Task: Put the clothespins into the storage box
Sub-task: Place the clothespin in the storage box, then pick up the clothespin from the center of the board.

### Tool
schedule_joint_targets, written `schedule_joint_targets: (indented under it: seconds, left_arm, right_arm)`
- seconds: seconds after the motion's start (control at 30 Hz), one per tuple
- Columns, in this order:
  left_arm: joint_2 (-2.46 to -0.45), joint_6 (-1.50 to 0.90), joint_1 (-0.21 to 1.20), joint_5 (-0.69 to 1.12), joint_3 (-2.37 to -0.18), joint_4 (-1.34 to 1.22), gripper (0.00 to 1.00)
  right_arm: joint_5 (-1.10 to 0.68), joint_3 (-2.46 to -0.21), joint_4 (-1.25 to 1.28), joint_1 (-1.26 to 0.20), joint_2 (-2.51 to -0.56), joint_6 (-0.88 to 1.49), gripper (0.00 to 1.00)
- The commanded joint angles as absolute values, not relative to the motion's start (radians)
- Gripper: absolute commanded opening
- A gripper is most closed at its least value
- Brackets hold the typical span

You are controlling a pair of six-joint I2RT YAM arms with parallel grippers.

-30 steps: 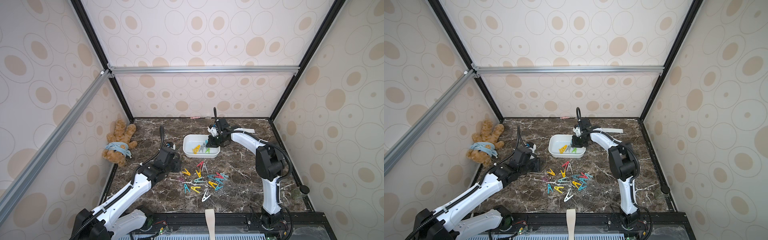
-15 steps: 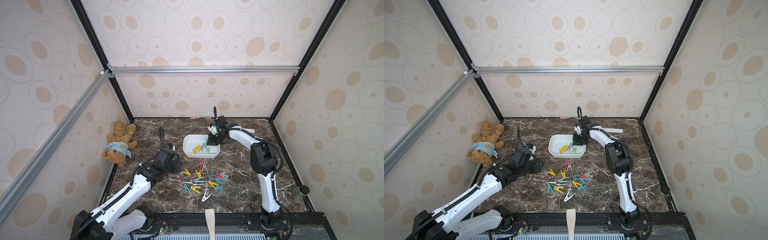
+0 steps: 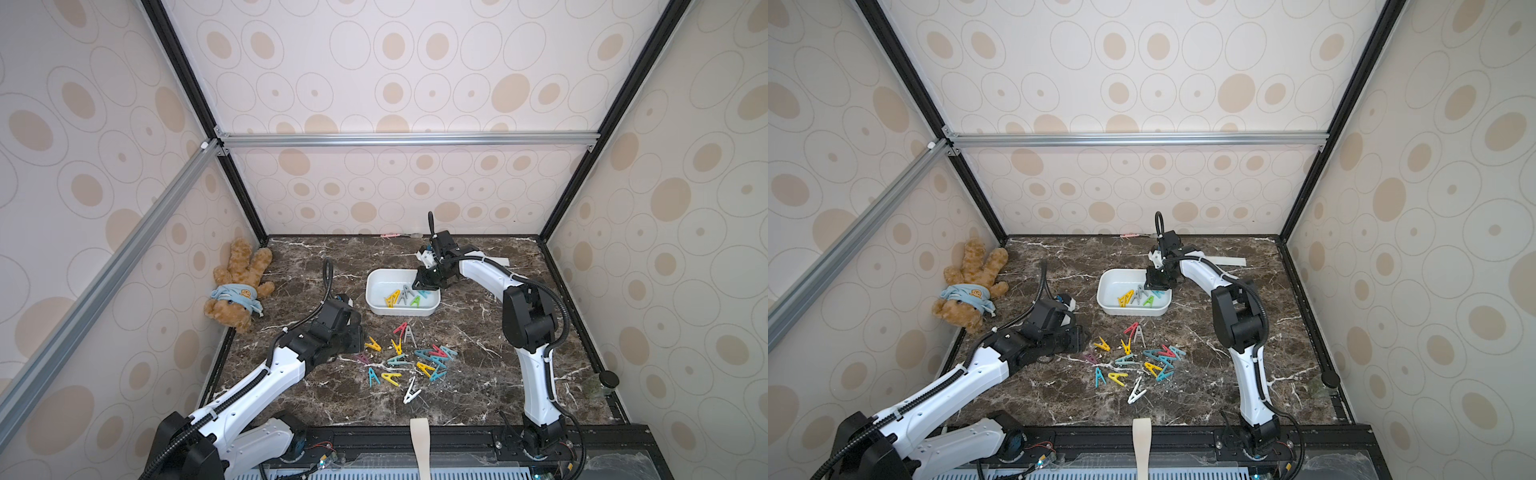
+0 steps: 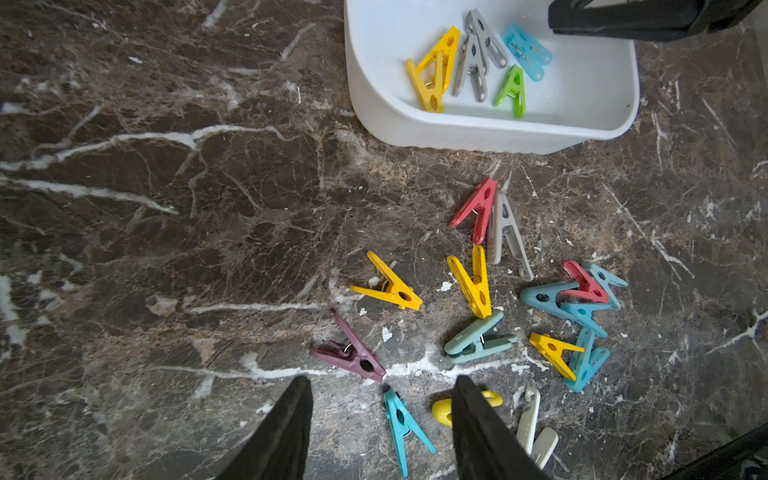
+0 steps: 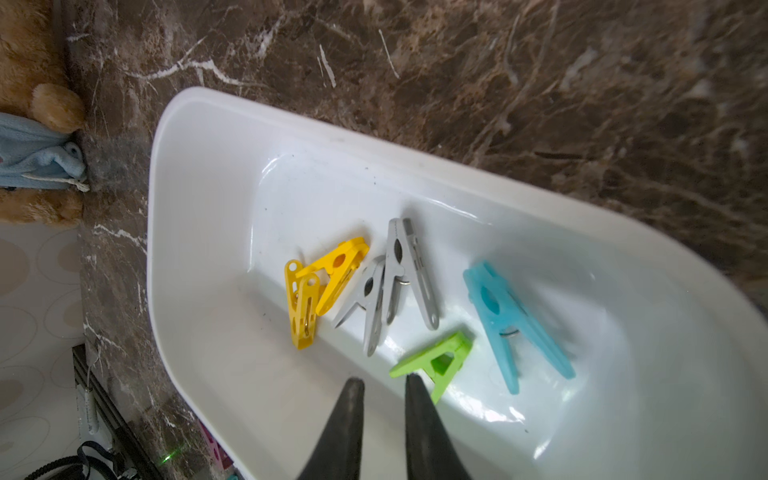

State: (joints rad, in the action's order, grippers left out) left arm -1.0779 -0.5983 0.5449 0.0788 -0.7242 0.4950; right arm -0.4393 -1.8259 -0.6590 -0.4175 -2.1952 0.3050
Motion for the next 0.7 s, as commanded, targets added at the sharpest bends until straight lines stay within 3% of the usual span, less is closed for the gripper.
schedule_joint_targets:
  seconds: [0.0, 0.27, 0.43, 0.67]
  left_arm:
    - [-1.114, -0.555, 0.540, 0.135, -0.770, 0.526, 0.52]
    - [-1.226, -0.506, 0.691, 0.140, -0.805, 0.526, 0.48]
    - [-1.264, -0.548, 0.860, 0.152, -0.797, 0.470, 0.48]
    - [-1.407, -0.577, 1.042, 0.142, -0.842, 0.431, 0.53]
  right_arm:
    - [-0.456, -1.804, -0.669, -0.417, -2.094, 0.293, 0.22]
    - [-0.454, -1.551, -0.580, -0.463, -1.825, 0.311, 0.23]
    - [-0.336, -1.305, -0.562, -0.547, -1.622, 0.300, 0.23]
    - [-0.268, -1.011, -0.526, -0.568, -1.396, 0.370, 0.26]
